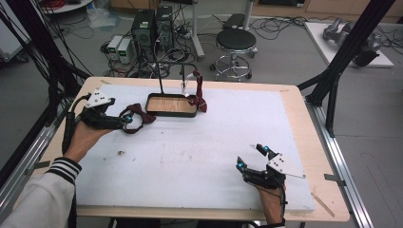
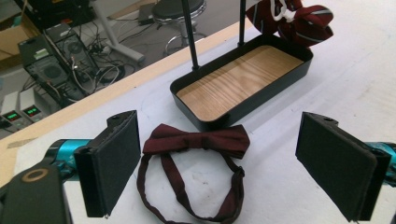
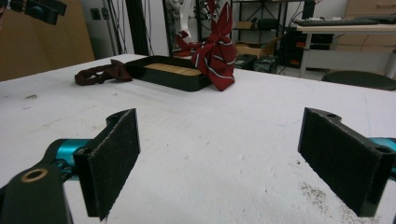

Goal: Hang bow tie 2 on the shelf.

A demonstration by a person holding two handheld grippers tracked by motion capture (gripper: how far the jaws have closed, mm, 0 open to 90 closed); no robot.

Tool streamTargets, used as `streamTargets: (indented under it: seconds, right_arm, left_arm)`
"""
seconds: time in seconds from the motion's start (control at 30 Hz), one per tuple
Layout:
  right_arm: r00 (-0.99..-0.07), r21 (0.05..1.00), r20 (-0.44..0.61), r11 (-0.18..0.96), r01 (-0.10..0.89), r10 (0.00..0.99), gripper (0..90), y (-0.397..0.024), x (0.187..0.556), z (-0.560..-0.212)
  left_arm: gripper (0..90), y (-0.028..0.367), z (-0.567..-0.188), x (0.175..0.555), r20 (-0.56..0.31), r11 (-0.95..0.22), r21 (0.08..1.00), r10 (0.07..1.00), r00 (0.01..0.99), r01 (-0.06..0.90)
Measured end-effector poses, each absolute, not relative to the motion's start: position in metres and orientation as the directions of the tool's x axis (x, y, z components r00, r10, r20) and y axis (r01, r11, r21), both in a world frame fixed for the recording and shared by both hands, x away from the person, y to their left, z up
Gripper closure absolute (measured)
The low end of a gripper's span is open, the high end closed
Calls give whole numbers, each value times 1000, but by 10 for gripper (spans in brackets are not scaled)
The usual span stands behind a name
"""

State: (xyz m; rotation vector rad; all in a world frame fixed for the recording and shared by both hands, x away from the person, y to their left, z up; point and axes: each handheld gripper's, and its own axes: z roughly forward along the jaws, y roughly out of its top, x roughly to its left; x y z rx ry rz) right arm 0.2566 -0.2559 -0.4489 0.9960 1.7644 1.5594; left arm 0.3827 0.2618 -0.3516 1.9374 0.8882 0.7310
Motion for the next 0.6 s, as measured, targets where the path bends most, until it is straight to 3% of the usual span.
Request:
streamTargets:
  seconds: [0.6]
  right_arm:
    - [-555,989,41,44,138,831,121,-256,255,-450]
  left_arm:
    - [145,237,-361,405,132,-405,826,816,563,393]
